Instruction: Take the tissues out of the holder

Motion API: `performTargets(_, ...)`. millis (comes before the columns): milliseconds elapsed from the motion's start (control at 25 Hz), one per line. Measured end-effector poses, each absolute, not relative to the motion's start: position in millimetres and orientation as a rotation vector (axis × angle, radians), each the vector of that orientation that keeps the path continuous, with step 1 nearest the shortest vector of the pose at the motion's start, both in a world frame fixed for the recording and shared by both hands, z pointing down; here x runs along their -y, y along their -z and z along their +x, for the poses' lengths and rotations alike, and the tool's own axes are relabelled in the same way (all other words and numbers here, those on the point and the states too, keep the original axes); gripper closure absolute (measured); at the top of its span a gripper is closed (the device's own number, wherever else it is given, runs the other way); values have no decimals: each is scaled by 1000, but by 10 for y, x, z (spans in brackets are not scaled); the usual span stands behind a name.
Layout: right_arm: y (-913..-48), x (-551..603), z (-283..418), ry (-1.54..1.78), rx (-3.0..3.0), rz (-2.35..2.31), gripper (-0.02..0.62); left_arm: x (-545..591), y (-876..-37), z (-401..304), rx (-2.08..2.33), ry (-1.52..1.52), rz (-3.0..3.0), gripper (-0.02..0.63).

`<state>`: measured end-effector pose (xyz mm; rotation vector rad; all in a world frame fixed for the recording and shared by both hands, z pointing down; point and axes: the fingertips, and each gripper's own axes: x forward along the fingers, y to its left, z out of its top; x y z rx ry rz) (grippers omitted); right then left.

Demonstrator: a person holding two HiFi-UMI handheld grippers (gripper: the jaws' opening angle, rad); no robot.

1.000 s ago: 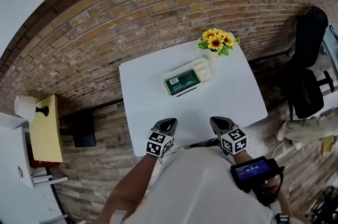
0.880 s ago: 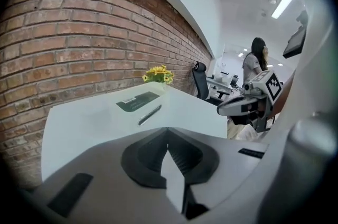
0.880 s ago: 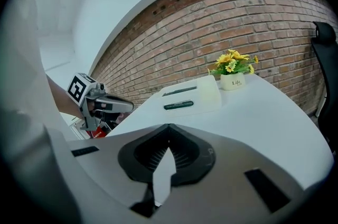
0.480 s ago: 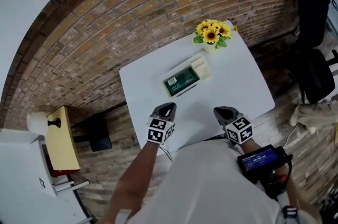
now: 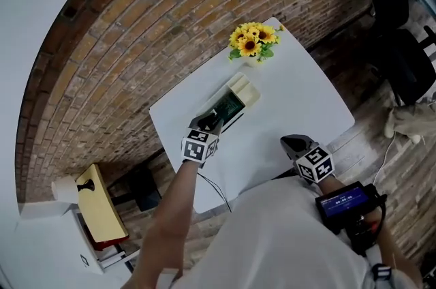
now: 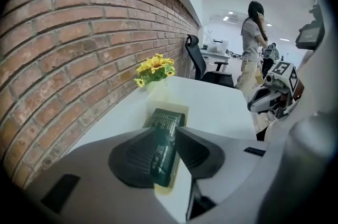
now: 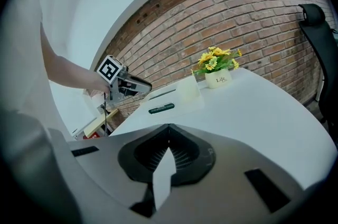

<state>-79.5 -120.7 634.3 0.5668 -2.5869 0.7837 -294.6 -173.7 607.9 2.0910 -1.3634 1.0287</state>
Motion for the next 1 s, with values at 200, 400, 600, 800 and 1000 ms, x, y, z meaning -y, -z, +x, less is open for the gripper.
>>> performTargets(200,-6360,1254,-573,-813,2565,653,589,2044,-6246,-2871,1214,-1143,2111,468)
performTargets(400,-6406,1229,-365,-846,2533,734,589,2198,-6445,-2756,1039,-1260,2111,432)
performTargets(600,-6453,1171,-226,-875,2508,796,589,2261,-6631,-2715,893,-1377,2081,334)
performTargets(800,-6463,1158,-102,-891,2488,858,589,2281,-6721,-2680,757,-1423,2056,327)
performTargets(1000,-6474,1156,-22,-899,2477,894,589,2300,-6758,-2690,754,-1425,2032,332)
